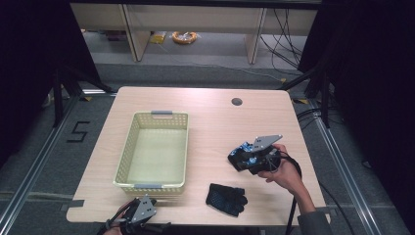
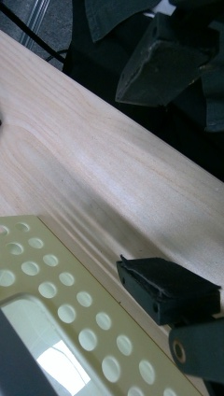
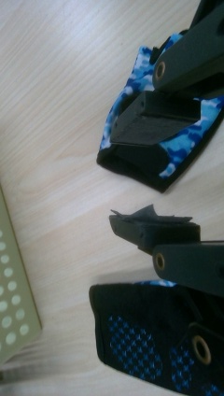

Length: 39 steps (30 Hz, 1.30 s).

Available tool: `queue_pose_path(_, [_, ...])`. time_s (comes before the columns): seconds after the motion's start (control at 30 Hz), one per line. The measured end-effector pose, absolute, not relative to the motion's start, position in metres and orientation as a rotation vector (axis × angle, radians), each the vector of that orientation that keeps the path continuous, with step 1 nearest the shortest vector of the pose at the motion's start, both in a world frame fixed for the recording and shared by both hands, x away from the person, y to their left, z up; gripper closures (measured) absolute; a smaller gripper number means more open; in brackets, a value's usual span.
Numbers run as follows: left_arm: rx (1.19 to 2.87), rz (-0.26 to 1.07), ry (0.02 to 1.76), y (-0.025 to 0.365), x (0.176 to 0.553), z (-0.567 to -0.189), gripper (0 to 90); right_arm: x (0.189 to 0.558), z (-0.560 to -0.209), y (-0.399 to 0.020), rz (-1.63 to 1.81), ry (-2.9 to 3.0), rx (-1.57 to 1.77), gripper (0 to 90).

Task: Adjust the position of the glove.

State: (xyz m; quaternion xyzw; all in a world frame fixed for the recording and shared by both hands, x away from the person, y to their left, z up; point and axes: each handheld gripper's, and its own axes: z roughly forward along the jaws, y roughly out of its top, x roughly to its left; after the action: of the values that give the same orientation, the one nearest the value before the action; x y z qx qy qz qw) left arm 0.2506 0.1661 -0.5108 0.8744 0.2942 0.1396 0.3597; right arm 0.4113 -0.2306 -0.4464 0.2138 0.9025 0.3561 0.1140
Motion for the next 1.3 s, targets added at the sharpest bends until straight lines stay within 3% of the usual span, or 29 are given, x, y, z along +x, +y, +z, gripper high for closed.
queue_pose_path(1.3, [2.260, 0.380, 0.726, 0.167, 0.251, -0.510, 15.7, 0.467, -0.481, -0.234, 0.771, 2.584, 0.924, 64.2])
